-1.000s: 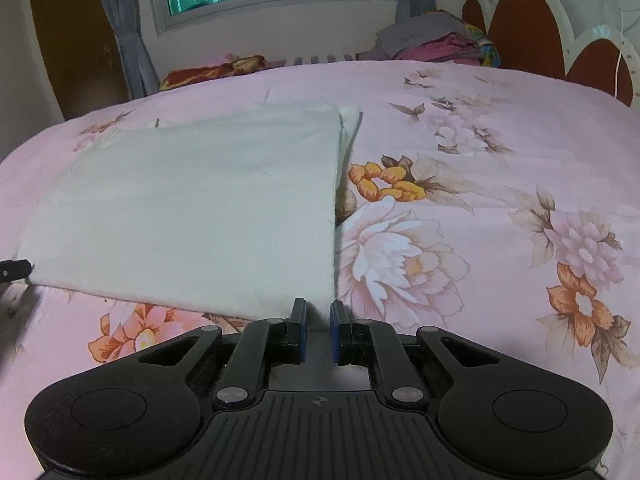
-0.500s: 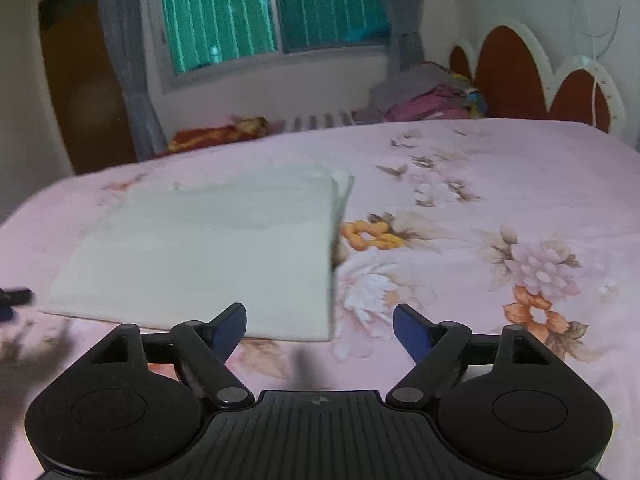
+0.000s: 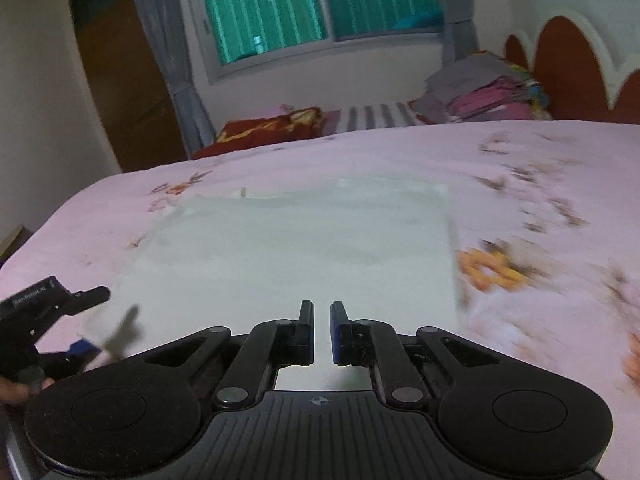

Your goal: Fold small clothes

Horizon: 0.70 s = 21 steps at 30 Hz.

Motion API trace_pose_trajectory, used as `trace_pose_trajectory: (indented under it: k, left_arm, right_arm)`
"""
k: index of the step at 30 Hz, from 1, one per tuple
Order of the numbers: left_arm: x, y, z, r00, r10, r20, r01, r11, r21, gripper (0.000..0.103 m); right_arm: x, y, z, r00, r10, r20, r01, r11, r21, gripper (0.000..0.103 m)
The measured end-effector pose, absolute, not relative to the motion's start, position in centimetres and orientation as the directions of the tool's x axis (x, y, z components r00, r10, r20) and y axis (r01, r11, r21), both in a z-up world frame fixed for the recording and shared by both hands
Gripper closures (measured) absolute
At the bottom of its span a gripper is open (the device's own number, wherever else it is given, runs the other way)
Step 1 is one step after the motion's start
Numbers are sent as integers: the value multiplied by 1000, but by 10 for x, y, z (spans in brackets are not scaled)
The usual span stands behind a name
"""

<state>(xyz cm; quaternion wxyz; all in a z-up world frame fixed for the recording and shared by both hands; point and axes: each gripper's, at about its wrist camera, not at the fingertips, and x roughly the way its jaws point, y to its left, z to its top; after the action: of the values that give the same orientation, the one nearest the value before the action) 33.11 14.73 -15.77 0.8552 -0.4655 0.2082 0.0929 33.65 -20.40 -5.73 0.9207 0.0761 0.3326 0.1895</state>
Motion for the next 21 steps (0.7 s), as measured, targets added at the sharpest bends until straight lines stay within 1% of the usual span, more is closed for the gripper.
trace_pose_trajectory:
  k: [2,4,6,8,10,12,13,16,17,18,19,20,21]
  left_arm:
    - [341,144,-159,904,-38,-426,-334,557,-760,44]
    - [349,143,-160,909,-47,-413,-317,565,-762,53]
    - [353,150,-168,909,-73,-410,-313,529,-789,79]
    - [355,160,-178,914,-65,-401,-324,478,-817,89]
    - [355,165,-181,923,-75,-377,-306,453,-837,89]
    - [357,163,-178,921,-78,-382,-305,467,-830,82]
    - [358,163,-177,922,-77,-380,-302,470,-829,81]
    - [363,166,-177,921,-63,-385,-319,445,-837,80]
    - [364,167,-177,920,-59,-388,-324,445,-835,81]
    - [368,165,-175,913,-58,-403,-334,460,-823,87]
    - [371,165,-172,898,-54,-436,-356,490,-795,91]
    - [372,165,-171,888,-50,-456,-370,510,-777,93]
    - [370,166,-169,889,-47,-456,-368,518,-772,94]
  right_arm:
    - [358,-185,-62,693,413,-590,-300,910,286,94]
    - [377,-168,-68,689,408,-599,-296,913,281,94]
    - [394,-156,-74,678,404,-613,-295,915,277,102]
    - [406,-145,-79,673,401,-621,-298,916,268,102]
    - [418,-136,-82,670,403,-624,-299,915,270,102]
    - [427,-129,-84,667,407,-625,-303,914,272,102]
    - [432,-125,-86,664,409,-626,-304,912,274,102]
    - [440,-116,-89,661,419,-622,-312,908,281,102]
    - [442,-113,-90,660,425,-620,-317,905,283,102]
    - [445,-109,-93,655,425,-625,-320,905,281,102]
    - [449,-105,-100,639,409,-652,-318,912,261,103]
    - [451,-103,-106,639,403,-655,-320,914,250,103]
    - [452,-103,-106,644,404,-650,-323,913,247,103]
